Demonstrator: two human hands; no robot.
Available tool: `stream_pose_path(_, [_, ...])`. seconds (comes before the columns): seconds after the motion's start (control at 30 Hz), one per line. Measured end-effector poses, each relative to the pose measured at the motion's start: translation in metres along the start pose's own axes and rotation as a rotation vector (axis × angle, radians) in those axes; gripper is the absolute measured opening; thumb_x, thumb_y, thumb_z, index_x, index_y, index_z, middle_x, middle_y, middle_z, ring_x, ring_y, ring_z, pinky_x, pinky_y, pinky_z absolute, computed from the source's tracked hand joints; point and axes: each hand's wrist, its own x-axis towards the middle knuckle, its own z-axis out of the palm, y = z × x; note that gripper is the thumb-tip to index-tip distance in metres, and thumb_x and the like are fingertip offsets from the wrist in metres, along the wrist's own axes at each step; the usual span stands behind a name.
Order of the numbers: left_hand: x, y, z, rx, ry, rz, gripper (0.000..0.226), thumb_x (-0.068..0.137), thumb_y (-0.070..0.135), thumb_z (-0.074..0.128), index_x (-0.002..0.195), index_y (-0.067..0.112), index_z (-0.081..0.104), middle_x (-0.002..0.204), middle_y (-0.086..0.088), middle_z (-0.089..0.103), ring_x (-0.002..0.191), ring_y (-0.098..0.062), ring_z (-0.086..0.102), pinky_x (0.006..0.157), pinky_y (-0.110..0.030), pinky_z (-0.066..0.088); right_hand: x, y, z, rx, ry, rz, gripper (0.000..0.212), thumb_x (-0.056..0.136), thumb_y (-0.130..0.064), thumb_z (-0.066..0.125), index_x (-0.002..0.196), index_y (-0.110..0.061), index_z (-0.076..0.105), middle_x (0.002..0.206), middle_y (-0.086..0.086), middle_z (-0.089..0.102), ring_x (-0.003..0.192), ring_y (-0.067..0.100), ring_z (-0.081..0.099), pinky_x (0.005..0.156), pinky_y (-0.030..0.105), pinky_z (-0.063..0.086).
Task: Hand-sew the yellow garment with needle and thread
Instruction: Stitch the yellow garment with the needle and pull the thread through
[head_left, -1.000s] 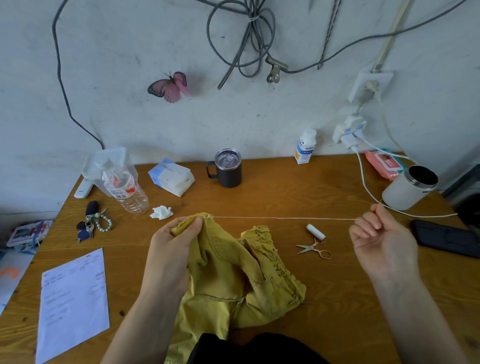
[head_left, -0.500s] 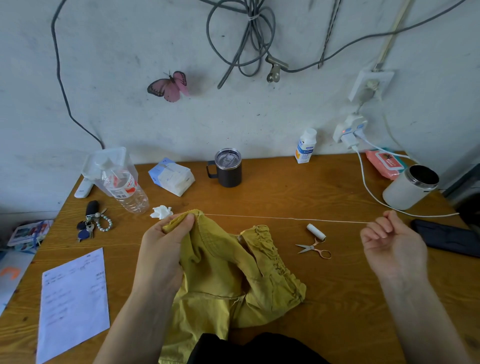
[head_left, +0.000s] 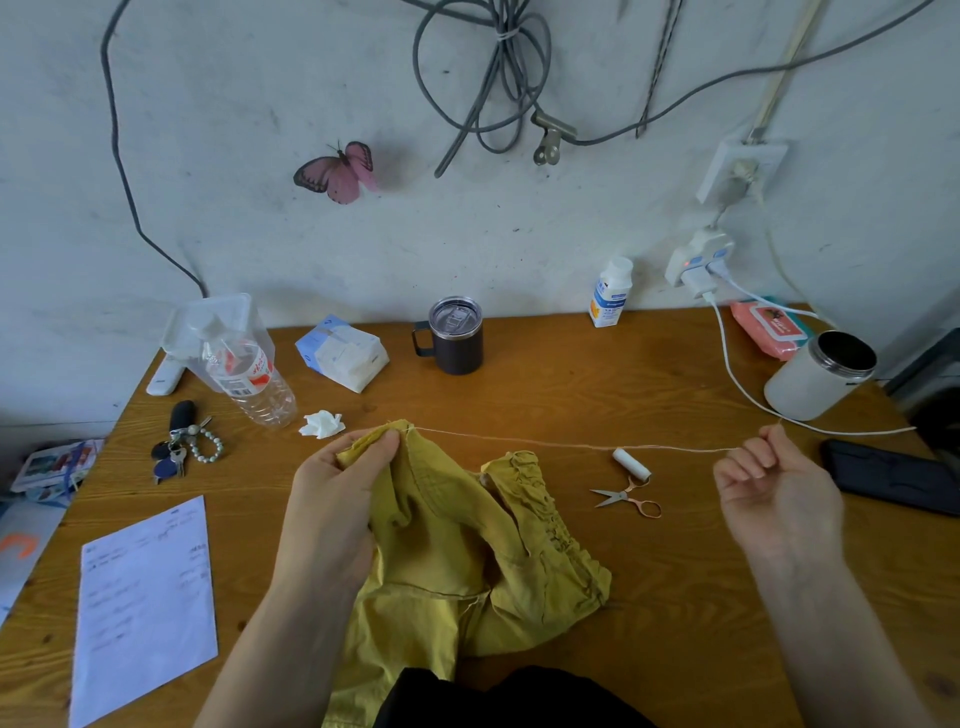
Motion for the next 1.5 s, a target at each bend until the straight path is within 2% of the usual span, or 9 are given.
stream_pose_path(0.17, [-0.007, -0.001, 0.007, 0.025, -0.046, -0.011, 0.027, 0.089, 0.014, 0.062, 0.07, 0.022, 0.078, 0.075, -0.008, 0.076, 0.069, -0.02, 0.073, 0.057, -0.026, 0.057, -0.012, 0.01, 0.006, -0.126, -0.117, -0.026, 0.02, 0.097, -0.019, 0.044, 0.08, -0.016, 0.055, 0.055, -0.008, 0.04, 0.046, 0.004, 0.037, 0.043, 0.015, 0.034])
stream_pose_path(0.33, [-0.017, 0.003, 0.016, 0.003, -0.13, -0.025, 0.025, 0.088, 0.009, 0.061, 0.072, 0.018, 0.078, 0.077, -0.01, 0.076, 0.068, -0.019, 0.074, 0.055, -0.022, 0.056, -0.044, 0.032, 0.023, -0.423, -0.46, -0.151, 0.017, 0.092, -0.019, 0.045, 0.082, -0.013, 0.056, 0.053, -0.008, 0.045, 0.047, 0.005, 0.04, 0.045, 0.015, 0.038])
stream_pose_path(0.5, [-0.024, 0.004, 0.02, 0.065, -0.161, -0.023, 0.018, 0.086, 0.013, 0.064, 0.077, 0.021, 0.077, 0.084, -0.009, 0.077, 0.079, -0.022, 0.074, 0.067, -0.029, 0.058, -0.08, 0.049, 0.044, -0.848, -0.827, -0.455, 0.013, 0.092, -0.024, 0.05, 0.085, -0.014, 0.055, 0.057, -0.003, 0.048, 0.05, 0.01, 0.042, 0.047, 0.022, 0.039])
stream_pose_path(0.6, [-0.027, 0.005, 0.02, 0.11, -0.179, -0.027, 0.013, 0.085, 0.017, 0.065, 0.079, 0.018, 0.077, 0.086, -0.01, 0.077, 0.085, -0.025, 0.073, 0.081, -0.039, 0.054, -0.093, 0.053, 0.053, -1.05, -0.95, -0.671, 0.018, 0.09, -0.03, 0.048, 0.084, -0.016, 0.058, 0.06, -0.005, 0.051, 0.052, 0.01, 0.047, 0.048, 0.028, 0.041])
stream_pose_path(0.67, [-0.029, 0.006, 0.02, 0.102, -0.206, -0.017, 0.011, 0.08, 0.018, 0.067, 0.077, 0.018, 0.078, 0.084, -0.012, 0.076, 0.081, -0.025, 0.073, 0.078, -0.038, 0.055, -0.099, 0.054, 0.057, -1.149, -1.002, -0.817, 0.02, 0.09, -0.029, 0.048, 0.085, -0.014, 0.061, 0.061, -0.01, 0.054, 0.054, 0.01, 0.051, 0.048, 0.024, 0.042])
stream_pose_path(0.8, [-0.034, 0.01, 0.019, 0.073, -0.267, -0.008, 0.014, 0.066, 0.026, 0.07, 0.074, 0.018, 0.078, 0.079, -0.012, 0.076, 0.072, -0.022, 0.073, 0.064, -0.03, 0.056, -0.104, 0.054, 0.062, -1.324, -0.992, -0.998, 0.023, 0.09, -0.03, 0.048, 0.085, -0.016, 0.066, 0.065, -0.013, 0.06, 0.056, 0.003, 0.054, 0.048, 0.014, 0.041])
stream_pose_path(0.93, [-0.035, 0.011, 0.018, 0.123, -0.281, 0.01, 0.014, 0.068, 0.029, 0.069, 0.075, 0.02, 0.077, 0.08, -0.011, 0.076, 0.075, -0.022, 0.072, 0.073, -0.036, 0.054, -0.103, 0.054, 0.062, -1.404, -0.95, -1.079, 0.026, 0.09, -0.033, 0.049, 0.085, -0.018, 0.07, 0.064, -0.012, 0.064, 0.055, 0.001, 0.056, 0.046, 0.018, 0.045])
stream_pose_path(1.17, [-0.037, 0.011, 0.019, 0.148, -0.284, 0.013, 0.02, 0.065, 0.031, 0.069, 0.077, 0.019, 0.078, 0.083, -0.012, 0.076, 0.082, -0.028, 0.072, 0.081, -0.043, 0.055, -0.106, 0.051, 0.064, -1.395, -0.944, -1.074, 0.027, 0.09, -0.034, 0.049, 0.085, -0.018, 0.071, 0.063, -0.011, 0.065, 0.054, 0.003, 0.058, 0.044, 0.025, 0.047])
stream_pose_path(1.5, [-0.038, 0.013, 0.02, 0.166, -0.281, 0.009, 0.01, 0.075, 0.022, 0.068, 0.075, 0.018, 0.077, 0.077, -0.011, 0.075, 0.072, -0.021, 0.071, 0.066, -0.03, 0.056, -0.104, 0.049, 0.067, -1.439, -0.967, -0.957, 0.014, 0.087, -0.028, 0.06, 0.087, -0.02, 0.072, 0.065, -0.009, 0.068, 0.058, 0.006, 0.061, 0.048, 0.032, 0.05])
